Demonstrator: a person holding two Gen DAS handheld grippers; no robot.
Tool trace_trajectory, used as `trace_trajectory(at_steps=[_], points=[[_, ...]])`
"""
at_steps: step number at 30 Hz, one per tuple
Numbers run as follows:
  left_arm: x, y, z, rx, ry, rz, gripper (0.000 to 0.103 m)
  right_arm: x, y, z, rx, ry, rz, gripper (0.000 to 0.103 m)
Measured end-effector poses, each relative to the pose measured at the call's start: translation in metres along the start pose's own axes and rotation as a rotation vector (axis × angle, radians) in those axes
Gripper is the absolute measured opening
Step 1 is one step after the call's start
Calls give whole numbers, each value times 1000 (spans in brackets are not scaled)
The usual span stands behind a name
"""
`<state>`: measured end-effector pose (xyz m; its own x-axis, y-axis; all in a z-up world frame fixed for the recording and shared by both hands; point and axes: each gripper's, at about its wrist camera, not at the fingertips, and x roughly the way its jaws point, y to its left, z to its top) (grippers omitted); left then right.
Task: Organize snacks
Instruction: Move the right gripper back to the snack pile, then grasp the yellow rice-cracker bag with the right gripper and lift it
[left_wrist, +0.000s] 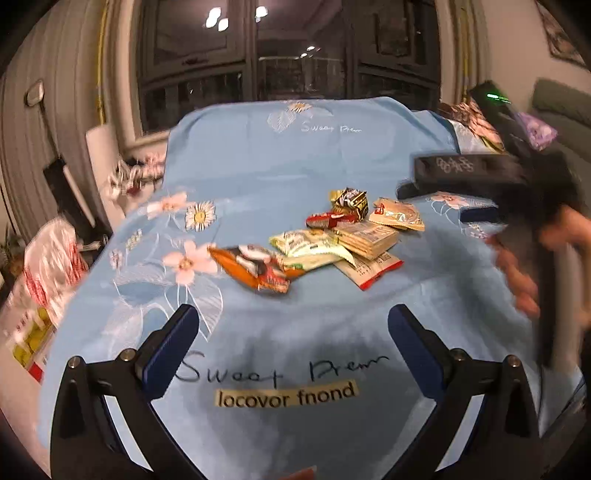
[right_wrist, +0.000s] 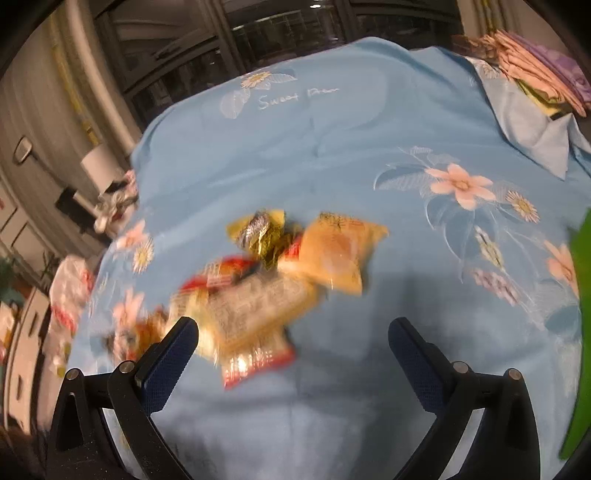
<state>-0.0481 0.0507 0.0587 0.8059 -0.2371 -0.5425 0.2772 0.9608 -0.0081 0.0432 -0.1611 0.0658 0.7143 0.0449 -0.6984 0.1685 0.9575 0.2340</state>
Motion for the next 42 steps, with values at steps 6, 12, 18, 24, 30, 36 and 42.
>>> trace_trajectory(at_steps=[6, 12, 18, 24, 30, 36, 42], points=[[1, 5, -3, -25, -24, 37, 103, 57, -9, 50, 124, 88, -200, 103], [13, 4, -4, -24, 9, 52, 103, 119, -33, 51, 238, 202, -259, 102], [12, 5, 0, -34, 6, 42, 103, 110, -20, 49, 178, 140, -224, 61], [1, 4, 1, -25, -14, 14, 103, 77, -33, 26, 242, 154, -66, 60], [3, 5, -6, -58, 63, -99, 103, -12, -29, -24, 105, 131, 41, 59], [-6, -11, -18, -109, 135, -318, 103, -68, -33, -90, 55, 158, 144, 59], [-10, -52, -38, -25, 250, -505, 103, -62, -47, -123, 116, 225, 184, 60]])
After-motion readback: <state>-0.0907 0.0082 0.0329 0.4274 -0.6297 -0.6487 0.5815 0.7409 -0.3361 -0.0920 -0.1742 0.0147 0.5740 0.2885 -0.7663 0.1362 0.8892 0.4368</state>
